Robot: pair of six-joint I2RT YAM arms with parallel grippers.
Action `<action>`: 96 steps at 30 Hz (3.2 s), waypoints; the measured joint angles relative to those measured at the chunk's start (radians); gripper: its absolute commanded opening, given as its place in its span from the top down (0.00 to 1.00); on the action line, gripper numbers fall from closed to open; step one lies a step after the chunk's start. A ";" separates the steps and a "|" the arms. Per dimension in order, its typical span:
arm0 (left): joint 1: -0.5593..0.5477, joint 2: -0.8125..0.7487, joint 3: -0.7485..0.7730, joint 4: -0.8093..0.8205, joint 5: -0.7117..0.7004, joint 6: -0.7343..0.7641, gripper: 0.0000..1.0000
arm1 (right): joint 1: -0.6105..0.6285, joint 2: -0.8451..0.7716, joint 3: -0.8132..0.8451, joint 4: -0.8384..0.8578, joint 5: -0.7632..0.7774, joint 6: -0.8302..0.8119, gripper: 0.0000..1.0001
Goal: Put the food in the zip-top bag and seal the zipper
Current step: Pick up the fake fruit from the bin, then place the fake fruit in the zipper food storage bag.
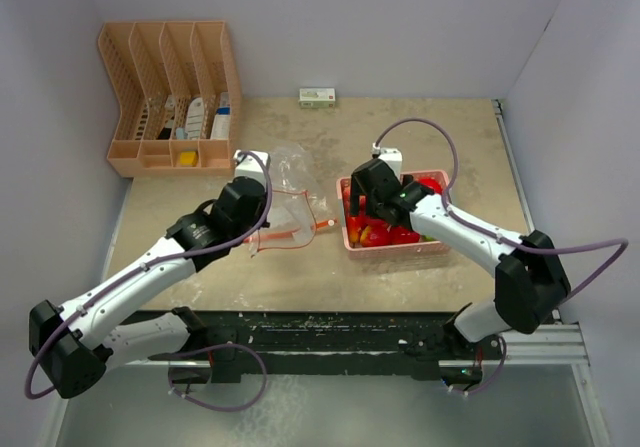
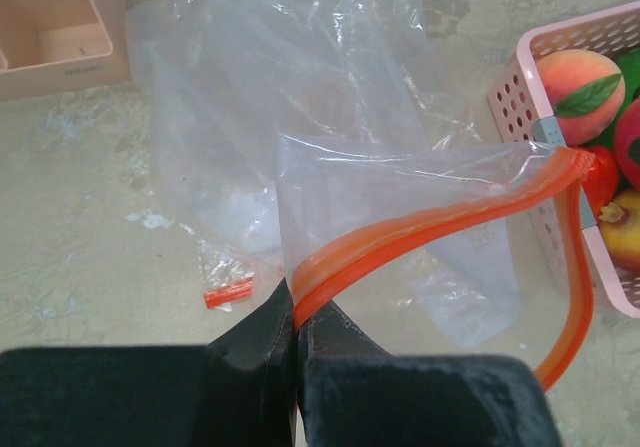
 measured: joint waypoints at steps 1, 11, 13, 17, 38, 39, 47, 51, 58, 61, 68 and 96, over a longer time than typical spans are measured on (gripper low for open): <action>0.000 0.009 0.000 0.010 0.009 -0.005 1.00 | -0.007 0.008 -0.009 0.008 -0.005 -0.002 0.00; 0.000 0.016 0.000 0.062 0.039 -0.013 1.00 | -0.045 0.014 -0.066 0.089 -0.054 -0.024 0.11; 0.000 0.015 -0.001 0.063 0.042 -0.013 1.00 | -0.045 0.014 -0.080 0.105 -0.065 -0.026 0.23; 0.000 0.012 -0.011 0.069 0.047 -0.014 1.00 | -0.046 0.011 -0.105 0.145 -0.078 -0.031 0.51; 0.000 0.088 0.004 0.113 0.064 -0.016 1.00 | -0.034 -0.491 -0.218 0.442 -0.661 -0.199 0.81; 0.000 0.088 0.011 0.113 0.066 -0.016 1.00 | -0.020 -0.483 -0.245 0.505 -0.718 -0.188 0.80; 0.000 0.086 0.040 0.117 0.102 -0.025 1.00 | 0.137 -0.301 -0.290 0.694 -0.806 -0.154 0.80; 0.000 0.075 0.040 0.125 0.143 -0.047 1.00 | 0.141 -0.254 -0.268 0.725 -0.753 -0.142 0.82; 0.000 0.030 0.039 0.171 0.225 -0.089 1.00 | 0.140 -0.147 -0.165 0.708 -0.595 -0.132 0.77; 0.001 0.017 0.037 0.190 0.261 -0.110 1.00 | 0.140 -0.114 -0.131 0.659 -0.514 -0.133 0.71; 0.005 0.000 -0.013 0.250 0.348 -0.166 1.00 | 0.140 -0.086 -0.034 0.564 -0.366 -0.145 0.21; 0.005 0.024 -0.053 0.312 0.380 -0.196 1.00 | -0.109 -0.296 -0.003 0.120 -0.053 -0.075 0.01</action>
